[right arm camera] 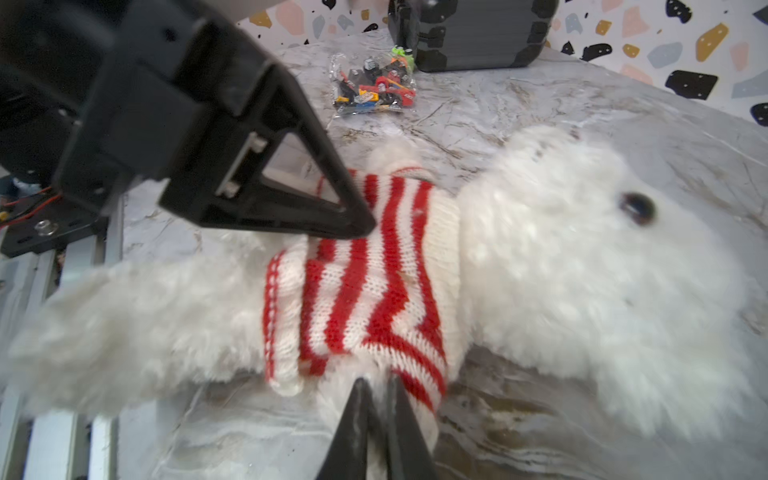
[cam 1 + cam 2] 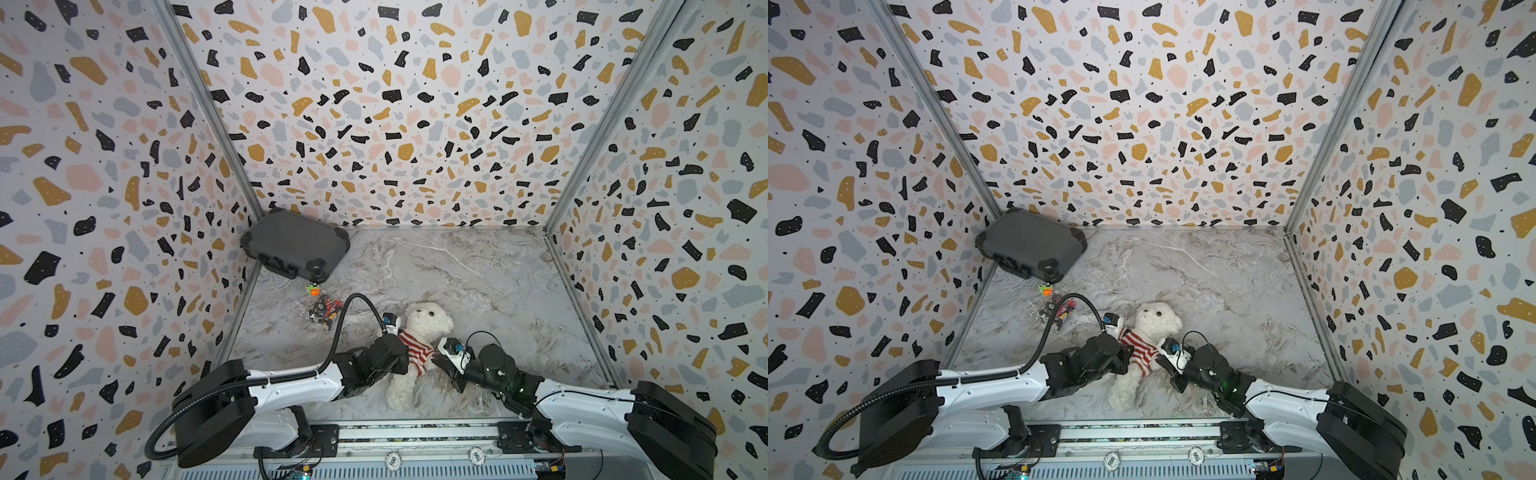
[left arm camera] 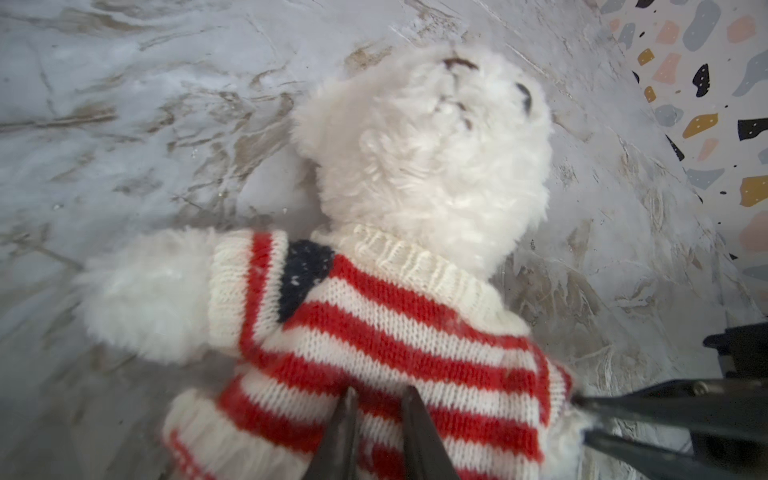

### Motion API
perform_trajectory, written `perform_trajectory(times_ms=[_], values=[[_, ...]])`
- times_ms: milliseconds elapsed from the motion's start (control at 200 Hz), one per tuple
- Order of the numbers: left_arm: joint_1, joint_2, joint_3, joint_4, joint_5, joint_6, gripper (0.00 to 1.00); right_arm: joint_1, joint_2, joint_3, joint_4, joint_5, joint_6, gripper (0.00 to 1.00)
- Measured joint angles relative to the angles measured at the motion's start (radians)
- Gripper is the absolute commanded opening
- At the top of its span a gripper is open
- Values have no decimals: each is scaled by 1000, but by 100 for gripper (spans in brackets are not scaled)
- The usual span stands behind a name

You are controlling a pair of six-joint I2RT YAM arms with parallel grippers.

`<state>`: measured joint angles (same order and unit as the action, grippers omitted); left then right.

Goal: Dress the teddy bear

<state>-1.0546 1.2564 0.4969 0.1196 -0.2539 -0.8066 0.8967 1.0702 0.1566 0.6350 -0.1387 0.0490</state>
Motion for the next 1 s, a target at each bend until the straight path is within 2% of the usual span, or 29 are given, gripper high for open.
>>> perform_trajectory(times_ms=[130,260,436,641,806,996], values=[[-8,-9,-20,27,-18,-34,21,-73,-7,31,-35,-4,74,41],[-9,7,-19,50,-19,-47,20,-83,-88,32,-127,-3,138,49],[-14,21,-19,80,-18,-55,18,-83,-154,35,-218,0,195,50],[-14,31,-19,99,-18,-62,16,-83,-63,46,-224,-21,225,50],[-15,31,-19,102,-18,-66,14,-83,-13,46,-198,-34,235,38],[-16,14,-34,102,-21,-69,14,-84,5,45,-165,-32,238,9]])
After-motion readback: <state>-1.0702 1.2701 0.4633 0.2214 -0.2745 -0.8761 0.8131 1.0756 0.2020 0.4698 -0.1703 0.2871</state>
